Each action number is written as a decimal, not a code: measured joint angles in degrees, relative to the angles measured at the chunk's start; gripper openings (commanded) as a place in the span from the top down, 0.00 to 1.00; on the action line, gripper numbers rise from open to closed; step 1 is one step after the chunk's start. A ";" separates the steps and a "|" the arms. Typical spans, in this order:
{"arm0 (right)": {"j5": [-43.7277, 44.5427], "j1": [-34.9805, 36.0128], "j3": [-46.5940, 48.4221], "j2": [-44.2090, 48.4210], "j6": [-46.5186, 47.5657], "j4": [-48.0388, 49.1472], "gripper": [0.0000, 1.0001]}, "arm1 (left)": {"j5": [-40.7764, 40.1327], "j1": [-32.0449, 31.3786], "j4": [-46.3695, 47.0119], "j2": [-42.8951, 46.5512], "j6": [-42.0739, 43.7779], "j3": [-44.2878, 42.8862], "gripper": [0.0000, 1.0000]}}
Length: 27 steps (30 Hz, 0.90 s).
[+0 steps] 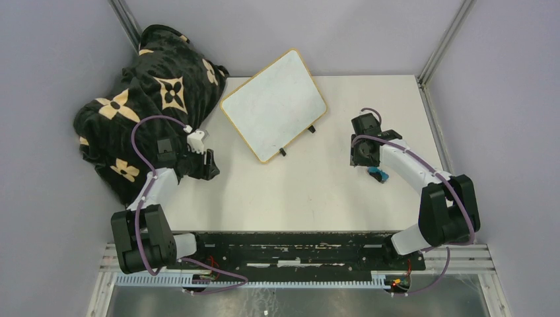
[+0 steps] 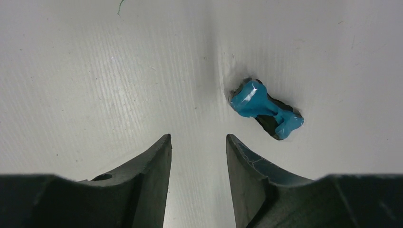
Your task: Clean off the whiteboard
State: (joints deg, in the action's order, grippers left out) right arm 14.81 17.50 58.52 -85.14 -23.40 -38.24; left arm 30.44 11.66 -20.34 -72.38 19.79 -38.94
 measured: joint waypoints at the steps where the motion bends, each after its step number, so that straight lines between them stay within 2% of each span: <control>1: 0.00 0.00 -0.37 0.11 -0.35 0.26 0.46 | 0.15 0.00 0.22 -0.02 0.00 0.02 0.34; 10: 1.14 0.00 -5.11 6.10 -1.73 2.03 0.46 | -0.02 0.00 6.97 0.59 -1.62 3.23 0.33; 14: 1.31 0.00 -6.36 9.29 -1.88 4.02 0.45 | -1.84 -0.02 15.13 0.92 -6.54 6.12 0.33; 20: 1.55 0.00 -10.86 15.52 -1.86 6.60 0.44 | -6.80 -0.13 32.72 0.33 -14.25 11.74 0.33; 27: 0.68 0.00 -15.82 20.72 -2.10 10.80 0.42 | -12.59 -0.17 49.18 -3.87 -18.78 17.90 0.33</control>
State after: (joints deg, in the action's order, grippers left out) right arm 15.49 17.50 42.70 -64.42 -25.50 -27.44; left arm 17.85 11.49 28.84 -76.25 1.02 -21.04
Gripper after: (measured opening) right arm 0.574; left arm 0.667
